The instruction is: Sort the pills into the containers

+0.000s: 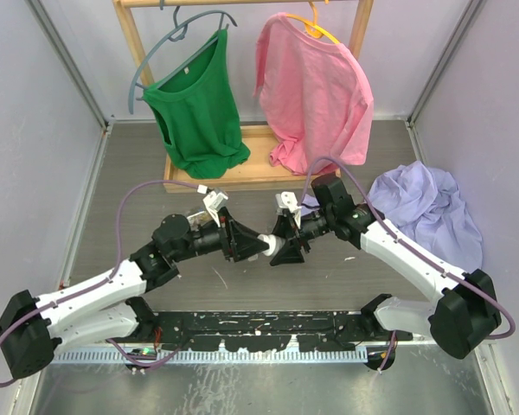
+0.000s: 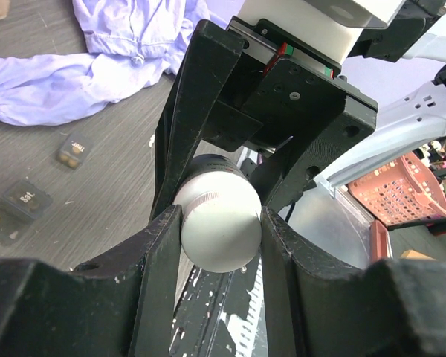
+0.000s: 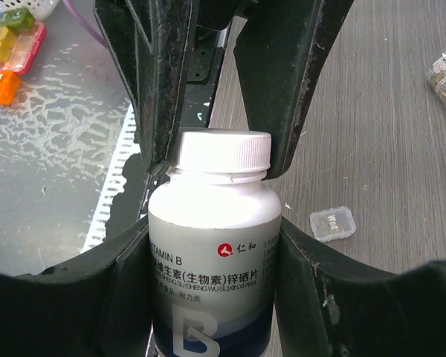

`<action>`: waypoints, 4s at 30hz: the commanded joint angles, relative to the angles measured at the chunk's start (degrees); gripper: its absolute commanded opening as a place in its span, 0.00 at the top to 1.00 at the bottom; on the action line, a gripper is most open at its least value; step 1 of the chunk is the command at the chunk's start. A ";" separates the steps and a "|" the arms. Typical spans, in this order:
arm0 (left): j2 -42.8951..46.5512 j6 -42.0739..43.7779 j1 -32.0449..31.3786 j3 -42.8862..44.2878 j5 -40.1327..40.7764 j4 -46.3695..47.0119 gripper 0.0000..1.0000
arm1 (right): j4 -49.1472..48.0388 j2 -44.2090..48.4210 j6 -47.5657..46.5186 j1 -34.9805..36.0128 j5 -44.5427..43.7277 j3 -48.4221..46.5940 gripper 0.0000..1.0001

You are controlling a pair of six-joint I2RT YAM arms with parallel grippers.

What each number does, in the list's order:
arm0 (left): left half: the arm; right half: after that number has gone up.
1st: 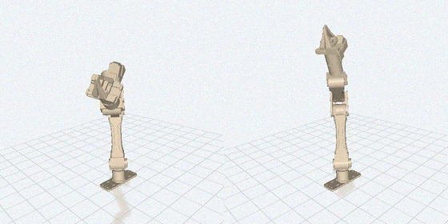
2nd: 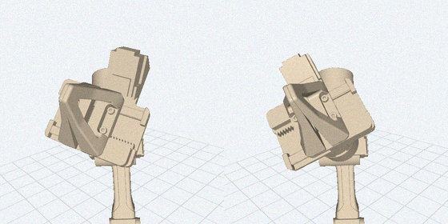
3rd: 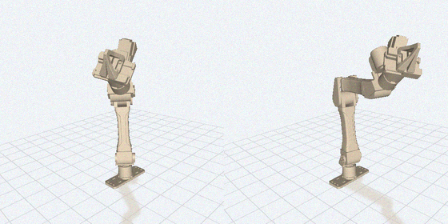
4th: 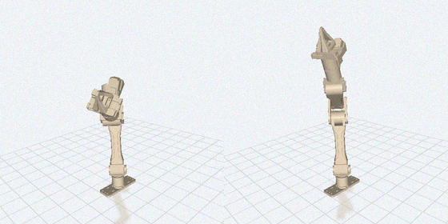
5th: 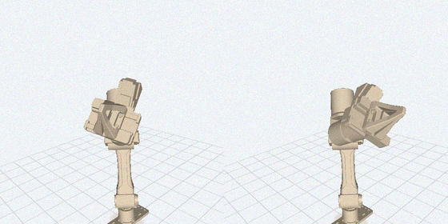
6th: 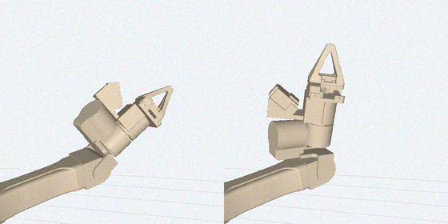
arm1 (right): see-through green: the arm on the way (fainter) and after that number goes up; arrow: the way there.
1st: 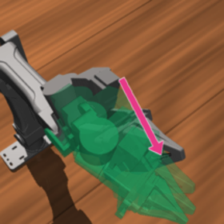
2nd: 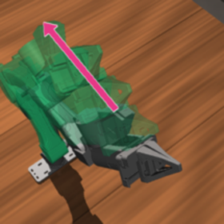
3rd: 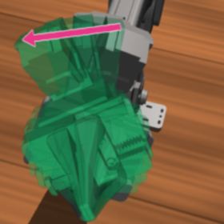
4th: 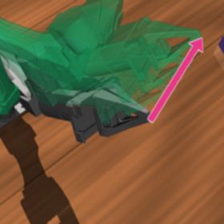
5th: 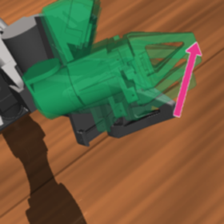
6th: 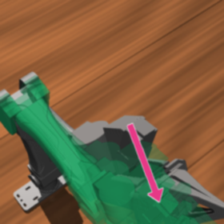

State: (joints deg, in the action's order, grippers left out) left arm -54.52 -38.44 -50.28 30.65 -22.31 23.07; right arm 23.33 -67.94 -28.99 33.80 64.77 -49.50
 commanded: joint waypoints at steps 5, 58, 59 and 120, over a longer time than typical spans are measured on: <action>3.33 -0.10 -1.43 0.24 2.39 1.73 0.60 | -8.48 1.06 0.70 0.72 0.74 -1.46 0.99; 3.49 -23.93 -9.43 14.76 40.52 -29.58 0.32 | -10.24 -0.19 1.48 0.71 -9.56 -0.79 0.99; 3.07 -23.93 -9.55 15.05 40.53 -29.57 0.33 | -10.16 -0.20 1.47 0.74 -9.50 -0.78 0.99; 3.64 6.94 -8.15 -0.99 7.75 1.19 0.62 | -8.45 0.82 0.59 0.74 0.99 -1.06 0.99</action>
State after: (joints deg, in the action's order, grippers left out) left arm -50.96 -42.94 -57.89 30.72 -0.60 15.81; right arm 20.25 -68.29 -28.10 34.09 60.27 -48.95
